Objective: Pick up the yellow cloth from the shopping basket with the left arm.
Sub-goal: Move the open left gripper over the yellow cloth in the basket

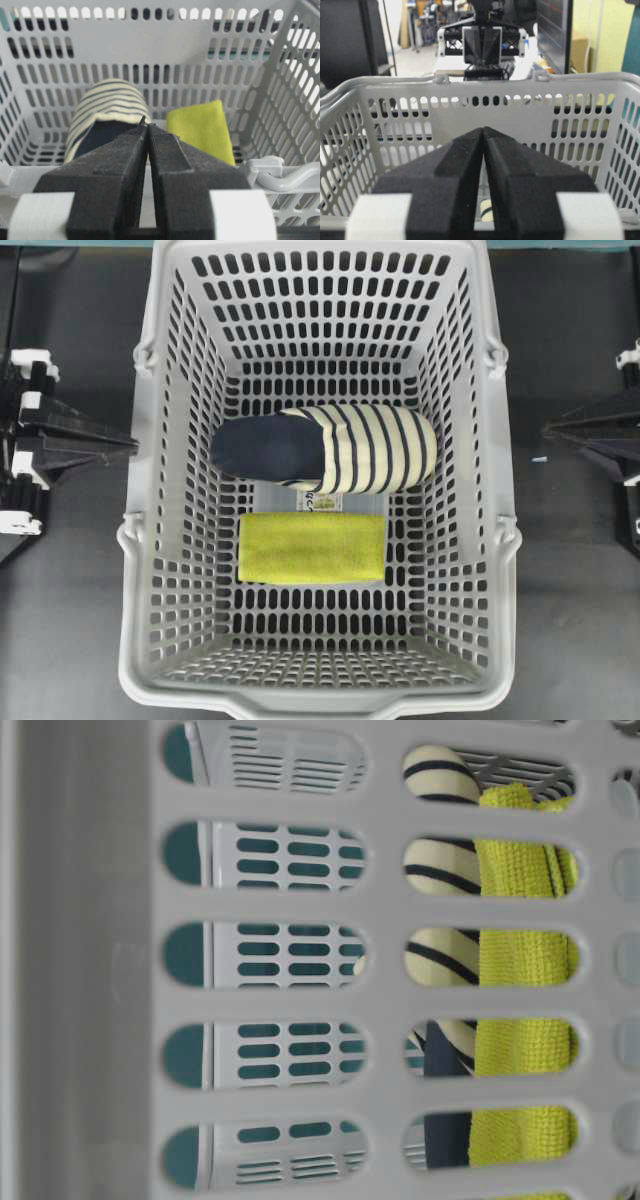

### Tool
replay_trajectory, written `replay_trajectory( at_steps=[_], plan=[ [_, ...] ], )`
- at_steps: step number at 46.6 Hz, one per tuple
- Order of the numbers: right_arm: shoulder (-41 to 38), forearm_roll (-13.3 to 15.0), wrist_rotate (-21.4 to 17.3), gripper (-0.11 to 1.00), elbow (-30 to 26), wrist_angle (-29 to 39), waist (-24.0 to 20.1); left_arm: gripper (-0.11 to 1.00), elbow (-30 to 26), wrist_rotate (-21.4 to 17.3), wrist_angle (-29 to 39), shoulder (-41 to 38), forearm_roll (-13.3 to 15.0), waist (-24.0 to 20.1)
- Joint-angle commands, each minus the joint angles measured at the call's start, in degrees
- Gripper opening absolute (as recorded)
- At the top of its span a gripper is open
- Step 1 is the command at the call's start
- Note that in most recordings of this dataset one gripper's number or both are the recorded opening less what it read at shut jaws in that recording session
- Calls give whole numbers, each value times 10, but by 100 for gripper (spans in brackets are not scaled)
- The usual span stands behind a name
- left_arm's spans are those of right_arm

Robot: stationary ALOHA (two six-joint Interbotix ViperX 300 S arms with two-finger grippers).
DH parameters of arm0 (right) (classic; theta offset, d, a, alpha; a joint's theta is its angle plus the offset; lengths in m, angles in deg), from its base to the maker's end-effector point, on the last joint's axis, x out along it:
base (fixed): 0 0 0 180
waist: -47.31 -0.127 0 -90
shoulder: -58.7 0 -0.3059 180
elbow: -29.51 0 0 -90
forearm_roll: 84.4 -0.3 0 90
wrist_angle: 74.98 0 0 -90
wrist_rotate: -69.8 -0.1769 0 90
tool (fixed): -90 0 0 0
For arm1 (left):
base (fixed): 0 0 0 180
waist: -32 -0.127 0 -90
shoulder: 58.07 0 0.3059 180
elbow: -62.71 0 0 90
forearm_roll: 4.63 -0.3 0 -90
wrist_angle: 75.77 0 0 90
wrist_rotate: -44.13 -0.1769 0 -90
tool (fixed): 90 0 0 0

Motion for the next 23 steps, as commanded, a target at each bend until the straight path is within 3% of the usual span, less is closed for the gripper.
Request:
replay_trajectory(
  at_steps=[1,5,14,23],
  plan=[
    [-6,-2,-4,0,-12,-5,-1,6,-45,14,28,-3,-24,3],
    [-7,-7,-10,0,-13,-5,-2,0,-87,19,80,-16,-25,4],
    [-16,-8,-38,0,-19,-1,-3,0,-188,18,217,-74,-24,12],
    [-33,-8,-44,0,-42,59,-11,0,-275,16,295,-159,-24,19]
  ],
)
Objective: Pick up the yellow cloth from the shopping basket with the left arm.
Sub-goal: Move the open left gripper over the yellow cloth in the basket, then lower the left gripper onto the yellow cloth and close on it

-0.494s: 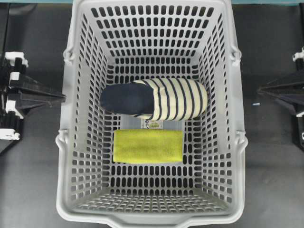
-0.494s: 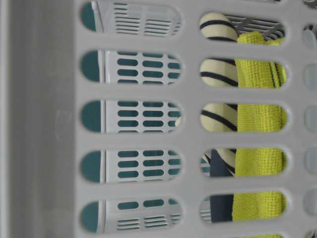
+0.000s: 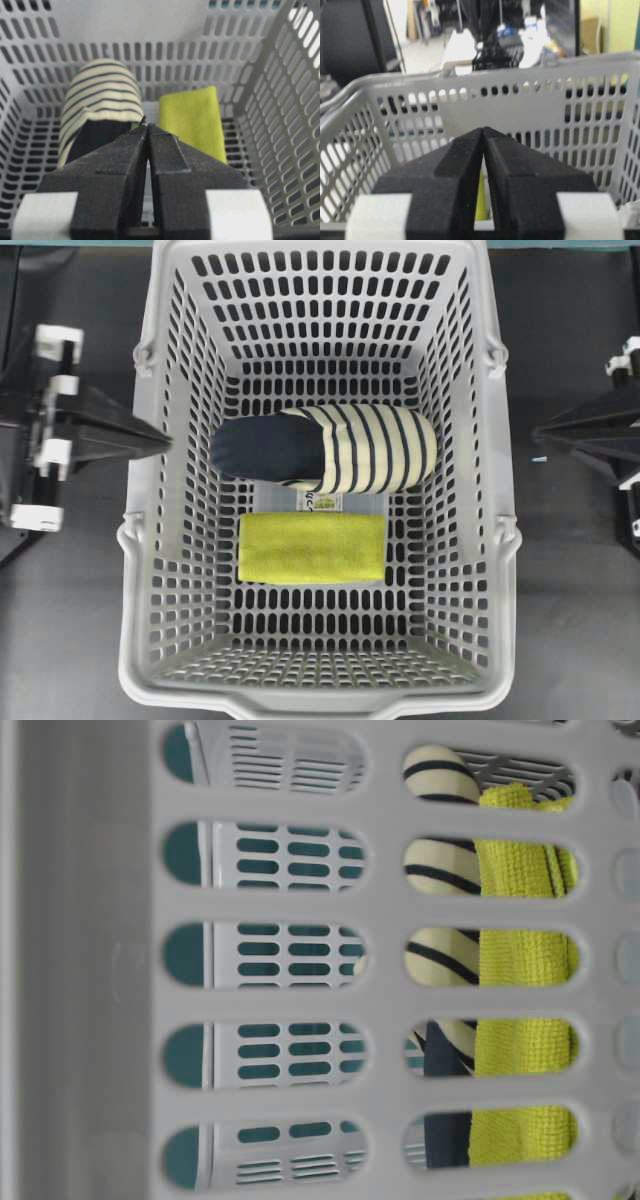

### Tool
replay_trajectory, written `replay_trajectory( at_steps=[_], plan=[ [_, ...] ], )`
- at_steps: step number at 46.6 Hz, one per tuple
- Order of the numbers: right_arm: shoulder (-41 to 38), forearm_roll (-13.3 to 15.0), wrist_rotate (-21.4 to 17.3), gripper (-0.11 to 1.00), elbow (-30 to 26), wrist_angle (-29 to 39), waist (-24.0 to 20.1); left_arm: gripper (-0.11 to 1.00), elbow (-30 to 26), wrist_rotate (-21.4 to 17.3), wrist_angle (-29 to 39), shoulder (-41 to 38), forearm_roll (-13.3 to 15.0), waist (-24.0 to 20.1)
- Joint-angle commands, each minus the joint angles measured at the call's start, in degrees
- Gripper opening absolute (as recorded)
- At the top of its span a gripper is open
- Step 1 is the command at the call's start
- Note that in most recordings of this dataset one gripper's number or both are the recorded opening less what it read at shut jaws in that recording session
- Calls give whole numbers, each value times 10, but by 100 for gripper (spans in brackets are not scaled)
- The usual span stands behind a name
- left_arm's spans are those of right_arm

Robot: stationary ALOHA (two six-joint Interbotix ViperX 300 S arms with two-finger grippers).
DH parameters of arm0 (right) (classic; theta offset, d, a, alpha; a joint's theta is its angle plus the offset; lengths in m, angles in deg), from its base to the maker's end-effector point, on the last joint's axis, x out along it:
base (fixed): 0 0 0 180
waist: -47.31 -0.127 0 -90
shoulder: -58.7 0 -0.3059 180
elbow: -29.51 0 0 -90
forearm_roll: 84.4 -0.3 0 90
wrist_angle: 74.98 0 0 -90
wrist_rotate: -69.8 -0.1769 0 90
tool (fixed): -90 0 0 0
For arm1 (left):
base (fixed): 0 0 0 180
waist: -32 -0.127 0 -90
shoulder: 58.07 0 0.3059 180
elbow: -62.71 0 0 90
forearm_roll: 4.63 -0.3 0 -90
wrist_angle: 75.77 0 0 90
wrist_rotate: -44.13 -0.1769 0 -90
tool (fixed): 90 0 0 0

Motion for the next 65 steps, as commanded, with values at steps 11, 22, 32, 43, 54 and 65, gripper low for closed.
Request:
replay_trajectory(
  at_steps=[11,22,32,43,54,65],
  plan=[
    [-12,-3,-3,20,-27,76,-3,0,-142,-2,128,-142,-2,28],
    [-11,-3,-3,79,-28,77,-3,0,-229,3,260,-245,-2,34],
    [-11,-3,-2,78,-28,77,2,20,-284,3,308,-325,-3,36],
    [-10,-3,-3,78,-28,76,2,85,-328,7,316,-424,-2,49],
    [-10,-3,-4,78,-26,76,2,86,-347,6,319,-499,-2,59],
    [-10,-3,-4,78,-26,77,2,85,-337,5,319,-526,-2,68]
  ],
)
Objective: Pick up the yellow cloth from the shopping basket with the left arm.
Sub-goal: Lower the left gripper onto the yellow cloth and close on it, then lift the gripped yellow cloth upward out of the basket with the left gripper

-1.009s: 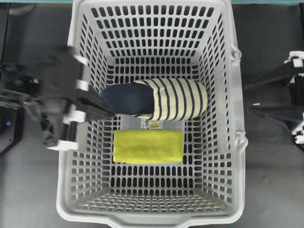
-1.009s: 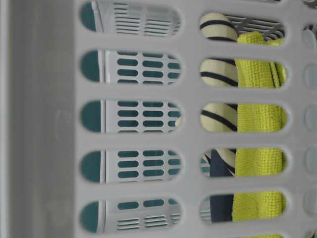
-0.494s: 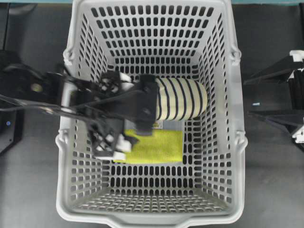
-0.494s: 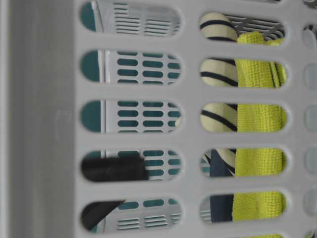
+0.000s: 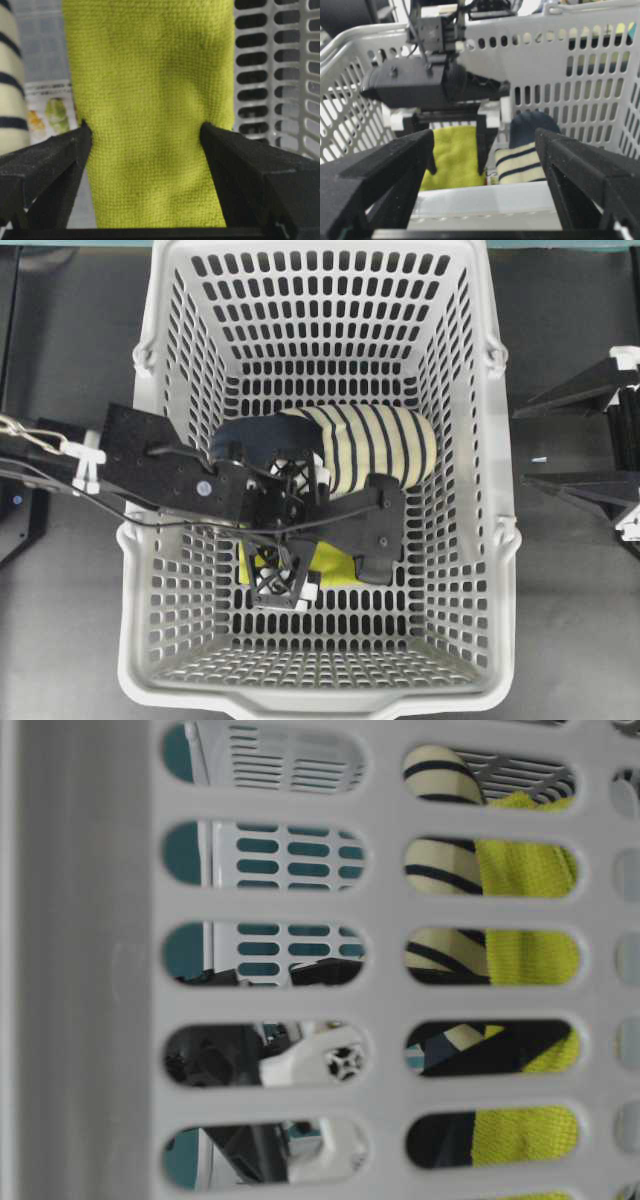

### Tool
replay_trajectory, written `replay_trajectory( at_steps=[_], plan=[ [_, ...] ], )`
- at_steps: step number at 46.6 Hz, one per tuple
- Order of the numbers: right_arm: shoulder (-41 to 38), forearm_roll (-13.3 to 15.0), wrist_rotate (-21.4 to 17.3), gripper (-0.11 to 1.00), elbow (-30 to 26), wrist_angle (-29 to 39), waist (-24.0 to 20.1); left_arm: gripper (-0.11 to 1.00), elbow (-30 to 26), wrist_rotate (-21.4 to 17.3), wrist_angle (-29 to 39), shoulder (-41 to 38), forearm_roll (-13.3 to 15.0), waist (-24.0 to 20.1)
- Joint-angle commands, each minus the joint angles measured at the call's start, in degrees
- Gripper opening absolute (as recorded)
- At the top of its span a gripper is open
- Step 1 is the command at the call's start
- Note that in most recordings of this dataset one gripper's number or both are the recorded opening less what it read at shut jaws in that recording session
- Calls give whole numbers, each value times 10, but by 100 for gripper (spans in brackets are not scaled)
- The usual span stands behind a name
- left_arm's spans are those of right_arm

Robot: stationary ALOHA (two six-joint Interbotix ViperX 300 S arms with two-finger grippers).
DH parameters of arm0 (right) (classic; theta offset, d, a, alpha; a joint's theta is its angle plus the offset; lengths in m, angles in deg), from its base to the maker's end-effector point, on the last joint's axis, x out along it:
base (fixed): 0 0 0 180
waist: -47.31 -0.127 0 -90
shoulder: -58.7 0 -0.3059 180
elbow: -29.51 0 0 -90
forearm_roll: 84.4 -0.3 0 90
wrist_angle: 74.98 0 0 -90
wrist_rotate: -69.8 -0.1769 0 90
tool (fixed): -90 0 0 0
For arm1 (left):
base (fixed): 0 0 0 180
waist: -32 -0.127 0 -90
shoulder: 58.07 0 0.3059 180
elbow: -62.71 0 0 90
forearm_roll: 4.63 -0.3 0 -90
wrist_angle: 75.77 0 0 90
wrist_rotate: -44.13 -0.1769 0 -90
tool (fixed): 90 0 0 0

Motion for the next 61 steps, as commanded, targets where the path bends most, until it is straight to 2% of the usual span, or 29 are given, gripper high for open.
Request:
replay_trajectory(
  at_steps=[1,9,14,19,24,26,34,43,48,53,61],
  plan=[
    [-2,-2,-1,78,-13,-4,1,85,2,0,-2,-4,-3,3],
    [-2,-2,-1,78,-11,-3,1,83,5,-2,-3,-4,-3,3],
    [-2,-2,-1,78,-11,-3,2,76,4,-8,-3,-4,-3,3],
    [-2,-2,-1,77,-10,-2,3,54,0,-10,-2,-1,-3,3],
    [-1,-2,-1,77,-8,-4,3,27,-4,-13,2,17,-3,3],
    [1,-2,-1,77,-6,-4,3,21,-10,-13,5,24,-3,3],
    [11,-2,-1,77,-1,-5,3,20,-68,-13,54,65,-4,10],
    [23,-2,-1,76,5,-5,3,20,-176,-19,147,98,-4,11],
    [28,-2,-1,76,6,-5,3,20,-233,-40,208,101,-4,4],
    [31,-2,-1,76,9,-11,3,20,-263,-51,243,98,-4,-4],
    [31,-2,-1,75,10,-23,3,20,-271,-54,255,88,-4,-15]
  ],
)
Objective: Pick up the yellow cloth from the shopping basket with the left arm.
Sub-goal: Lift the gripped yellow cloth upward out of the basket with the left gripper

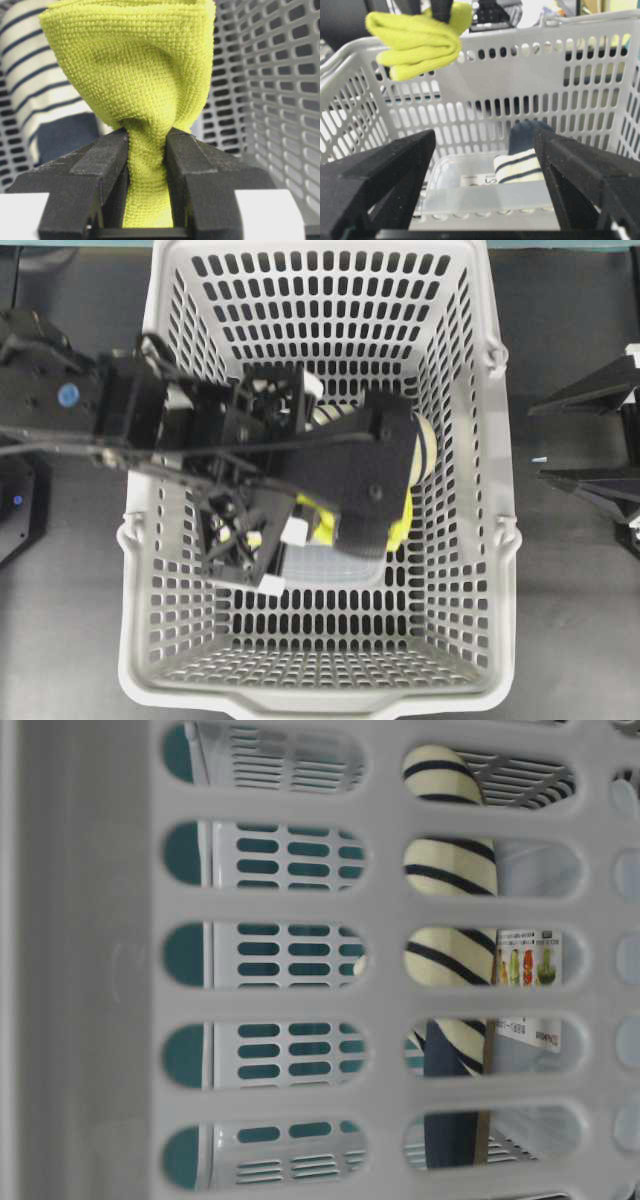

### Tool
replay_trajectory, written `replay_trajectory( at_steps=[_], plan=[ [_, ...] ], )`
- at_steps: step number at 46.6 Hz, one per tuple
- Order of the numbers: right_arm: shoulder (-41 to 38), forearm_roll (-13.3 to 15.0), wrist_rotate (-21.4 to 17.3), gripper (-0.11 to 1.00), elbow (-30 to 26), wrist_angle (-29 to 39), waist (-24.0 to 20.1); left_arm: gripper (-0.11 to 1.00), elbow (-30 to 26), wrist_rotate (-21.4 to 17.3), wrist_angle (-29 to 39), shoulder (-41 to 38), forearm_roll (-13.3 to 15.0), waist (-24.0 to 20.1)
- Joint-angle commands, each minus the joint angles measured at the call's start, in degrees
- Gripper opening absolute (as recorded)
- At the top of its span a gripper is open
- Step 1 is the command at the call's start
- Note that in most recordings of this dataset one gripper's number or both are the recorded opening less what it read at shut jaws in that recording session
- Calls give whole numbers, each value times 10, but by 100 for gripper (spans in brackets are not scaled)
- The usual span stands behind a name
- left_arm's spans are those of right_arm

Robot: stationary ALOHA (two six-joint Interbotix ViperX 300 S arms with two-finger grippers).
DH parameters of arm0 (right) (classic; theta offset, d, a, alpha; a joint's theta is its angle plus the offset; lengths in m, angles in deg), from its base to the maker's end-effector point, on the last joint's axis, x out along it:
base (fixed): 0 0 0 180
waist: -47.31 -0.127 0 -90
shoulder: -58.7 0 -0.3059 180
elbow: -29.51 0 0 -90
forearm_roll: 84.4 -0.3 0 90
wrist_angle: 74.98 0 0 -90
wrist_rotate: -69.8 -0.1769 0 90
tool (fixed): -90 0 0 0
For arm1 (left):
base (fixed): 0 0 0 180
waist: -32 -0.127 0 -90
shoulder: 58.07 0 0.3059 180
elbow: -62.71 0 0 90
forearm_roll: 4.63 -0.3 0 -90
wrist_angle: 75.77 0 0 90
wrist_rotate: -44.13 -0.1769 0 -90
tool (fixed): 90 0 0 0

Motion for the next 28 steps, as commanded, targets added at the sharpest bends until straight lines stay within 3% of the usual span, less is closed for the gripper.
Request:
replay_trajectory(
  at_steps=[1,28],
  plan=[
    [-3,-2,-1,75,-6,-11,1,20,-14,0,0,5,-3,-4],
    [-2,-2,-1,75,-5,-12,1,20,-3,-1,4,4,-3,-14]
  ],
)
